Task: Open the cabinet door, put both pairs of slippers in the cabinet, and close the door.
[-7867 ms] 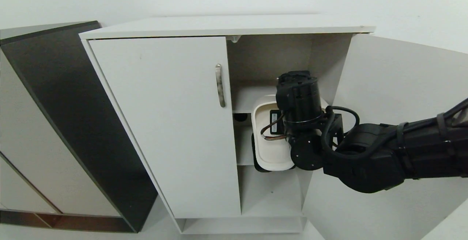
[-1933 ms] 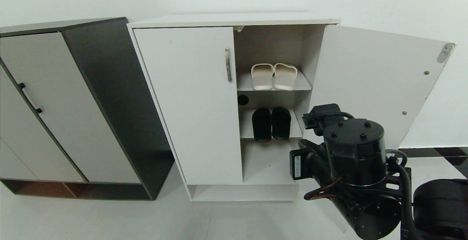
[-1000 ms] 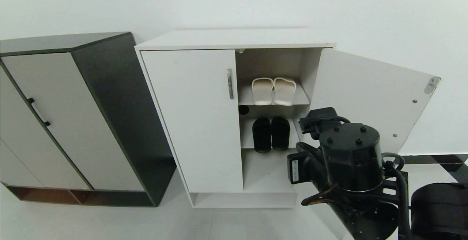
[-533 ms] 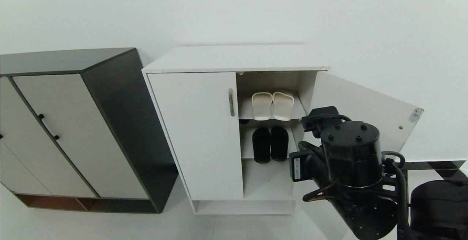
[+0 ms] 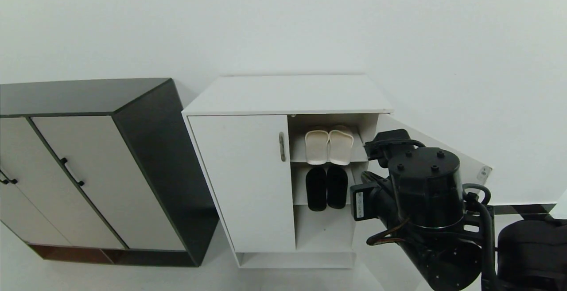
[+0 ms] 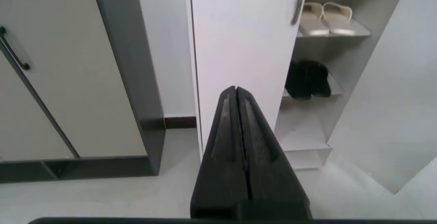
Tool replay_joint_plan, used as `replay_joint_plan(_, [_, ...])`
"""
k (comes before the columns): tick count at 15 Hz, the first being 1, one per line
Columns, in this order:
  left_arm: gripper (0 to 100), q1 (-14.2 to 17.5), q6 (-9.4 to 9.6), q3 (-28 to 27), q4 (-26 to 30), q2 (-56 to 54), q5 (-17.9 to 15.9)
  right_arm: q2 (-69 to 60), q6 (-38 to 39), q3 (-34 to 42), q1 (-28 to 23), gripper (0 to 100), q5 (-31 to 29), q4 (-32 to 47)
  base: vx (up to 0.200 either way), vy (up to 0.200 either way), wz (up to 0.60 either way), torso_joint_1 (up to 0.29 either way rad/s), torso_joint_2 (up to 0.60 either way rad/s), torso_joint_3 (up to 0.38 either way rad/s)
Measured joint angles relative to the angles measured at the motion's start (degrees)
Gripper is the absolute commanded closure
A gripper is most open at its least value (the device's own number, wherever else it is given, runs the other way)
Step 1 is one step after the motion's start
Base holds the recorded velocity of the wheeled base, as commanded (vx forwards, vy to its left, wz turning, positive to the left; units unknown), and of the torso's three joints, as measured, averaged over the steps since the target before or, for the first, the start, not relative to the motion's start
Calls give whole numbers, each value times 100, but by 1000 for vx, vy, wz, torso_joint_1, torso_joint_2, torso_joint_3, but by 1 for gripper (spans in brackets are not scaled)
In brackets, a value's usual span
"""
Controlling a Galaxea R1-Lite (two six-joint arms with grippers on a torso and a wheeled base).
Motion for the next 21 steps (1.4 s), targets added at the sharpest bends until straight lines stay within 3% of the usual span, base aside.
replay_joint_plan(13, [100,0,0,0,0,0,0,13,-7,9,-39,100,13,4,0,0,0,236,-542,-304])
replay_joint_plan(16, [100,0,0,0,2,0,0,79,1,9,-91,100,49,2,0,0,0,19,-37,-25])
replay_joint_plan(21, [100,-6,0,0,2,0,-2,105,0,30,-102,100,126,2,0,0,-600,5,-4,-1])
